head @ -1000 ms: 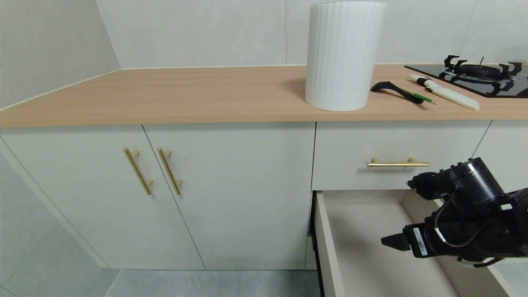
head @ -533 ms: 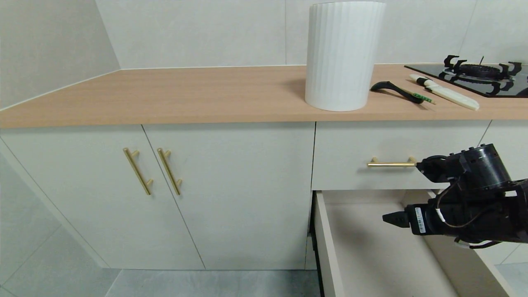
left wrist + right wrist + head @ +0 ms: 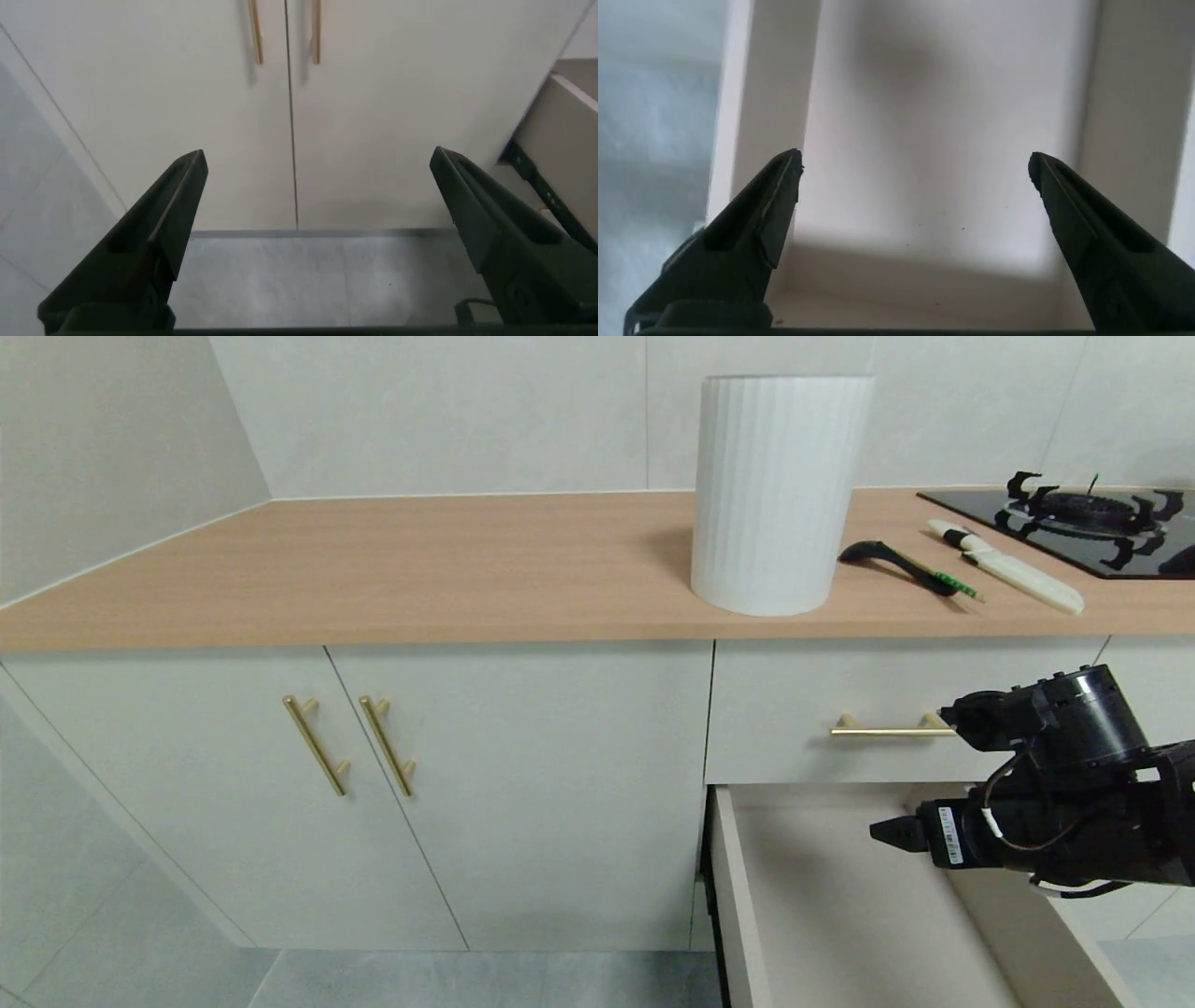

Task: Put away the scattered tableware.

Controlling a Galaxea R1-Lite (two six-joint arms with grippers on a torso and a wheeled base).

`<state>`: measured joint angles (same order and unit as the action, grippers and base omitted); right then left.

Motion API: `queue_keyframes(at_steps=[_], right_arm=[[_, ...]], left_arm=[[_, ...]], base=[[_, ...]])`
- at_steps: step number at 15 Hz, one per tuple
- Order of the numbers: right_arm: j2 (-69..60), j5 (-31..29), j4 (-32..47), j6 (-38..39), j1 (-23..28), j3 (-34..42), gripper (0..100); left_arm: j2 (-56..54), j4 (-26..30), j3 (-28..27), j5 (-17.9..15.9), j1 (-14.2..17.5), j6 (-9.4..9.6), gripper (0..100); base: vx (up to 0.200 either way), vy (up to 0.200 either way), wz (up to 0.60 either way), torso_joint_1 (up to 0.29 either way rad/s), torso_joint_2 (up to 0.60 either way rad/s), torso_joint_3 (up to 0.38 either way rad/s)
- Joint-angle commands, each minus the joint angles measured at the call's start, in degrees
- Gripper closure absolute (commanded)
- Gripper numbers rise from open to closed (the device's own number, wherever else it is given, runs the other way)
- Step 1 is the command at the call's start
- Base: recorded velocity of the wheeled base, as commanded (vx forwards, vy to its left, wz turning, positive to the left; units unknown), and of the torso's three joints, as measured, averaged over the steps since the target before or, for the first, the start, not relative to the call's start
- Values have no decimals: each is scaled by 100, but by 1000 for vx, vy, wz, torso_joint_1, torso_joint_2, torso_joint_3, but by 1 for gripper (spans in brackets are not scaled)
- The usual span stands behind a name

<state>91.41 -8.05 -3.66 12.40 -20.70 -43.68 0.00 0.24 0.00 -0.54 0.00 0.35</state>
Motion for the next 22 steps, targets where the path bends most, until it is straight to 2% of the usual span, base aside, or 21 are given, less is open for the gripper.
queue_keyframes(at_steps=[1,11,15,19,22], right_arm=[[35,5,5,-1,-13,0,0],[97,-4,5,-1,-13,0,0],[150,-338,-3,-273,-13,9,0],[62,-408,-153,-660,-13,-1187,0],[308,-408,-179,-633,180,-1679,0]], left_arm=[[0,2,0,1,0,0,0],[0,2,0,1,0,0,0],[0,2,0,1,0,0,0],[0,2,0,1,0,0,0],[0,2,0,1,0,0,0]], base=[[0,0,0,124,-554,-305],[0,0,0,173,-485,-292],[0,0,0,139,-327,-187],[0,0,0,12,-20,-9],[0,0,0,0,0,0]])
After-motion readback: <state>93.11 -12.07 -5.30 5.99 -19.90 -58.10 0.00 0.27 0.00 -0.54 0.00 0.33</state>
